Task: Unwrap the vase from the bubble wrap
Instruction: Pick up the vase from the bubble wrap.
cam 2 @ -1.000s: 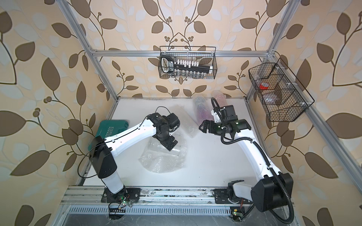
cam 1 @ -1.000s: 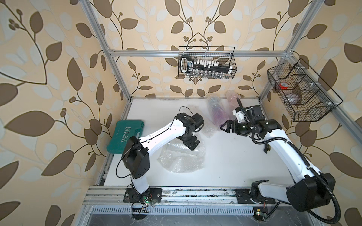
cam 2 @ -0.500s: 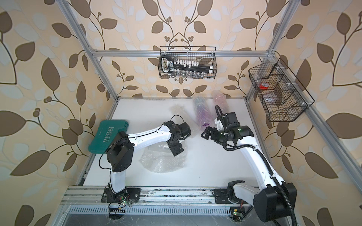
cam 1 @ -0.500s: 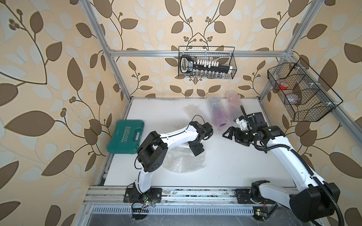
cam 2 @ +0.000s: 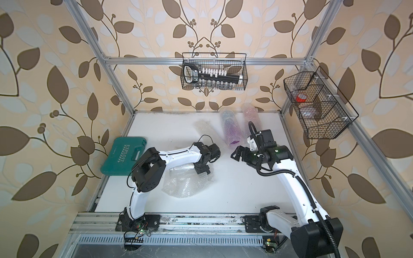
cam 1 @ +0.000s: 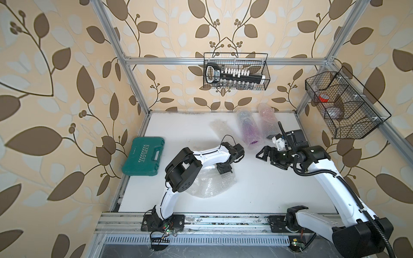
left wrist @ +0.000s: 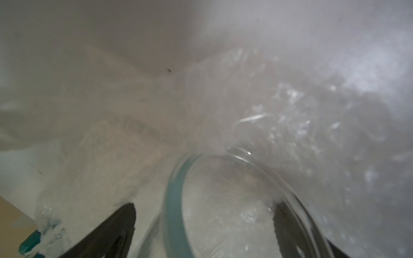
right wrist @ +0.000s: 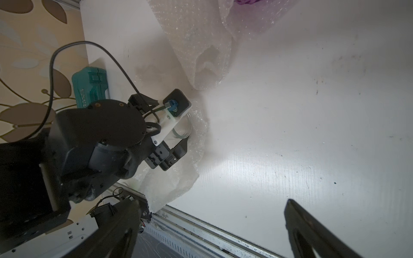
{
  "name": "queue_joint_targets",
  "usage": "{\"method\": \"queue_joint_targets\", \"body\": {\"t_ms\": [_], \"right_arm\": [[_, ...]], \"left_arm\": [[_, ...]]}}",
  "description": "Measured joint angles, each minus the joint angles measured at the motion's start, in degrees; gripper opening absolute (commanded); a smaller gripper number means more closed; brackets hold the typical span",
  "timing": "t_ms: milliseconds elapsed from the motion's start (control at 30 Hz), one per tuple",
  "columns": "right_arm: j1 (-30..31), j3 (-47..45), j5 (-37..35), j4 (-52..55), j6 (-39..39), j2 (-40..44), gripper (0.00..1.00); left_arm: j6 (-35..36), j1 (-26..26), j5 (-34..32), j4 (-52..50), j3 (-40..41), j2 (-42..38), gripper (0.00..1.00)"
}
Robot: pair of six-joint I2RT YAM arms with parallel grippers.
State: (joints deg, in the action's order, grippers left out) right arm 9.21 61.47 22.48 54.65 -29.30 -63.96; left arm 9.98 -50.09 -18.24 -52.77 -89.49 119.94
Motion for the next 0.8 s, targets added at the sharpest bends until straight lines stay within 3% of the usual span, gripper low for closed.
{"method": "queue_joint_targets", "body": {"t_ms": [233,533,800], "right_arm": [[0.0,1.57,-1.07,0.74,0.42,0.04,0.99],[0.0,2.1,-1.05,0.02,0.37,-1.64,0.99],[0.0,5.51,-0.83,-0.92,0.37,-4.44,0.99]], "left_arm": [[-0.39,-0.13,-4.61,0.28,-3.1,2.58,0.59],[-1.38,-0.13,-5.03,-0.28,-3.32,2.58,0.32],[-3.61,-0.09,-4.66,-1.16,-4.94,0.59,0.17]]}}
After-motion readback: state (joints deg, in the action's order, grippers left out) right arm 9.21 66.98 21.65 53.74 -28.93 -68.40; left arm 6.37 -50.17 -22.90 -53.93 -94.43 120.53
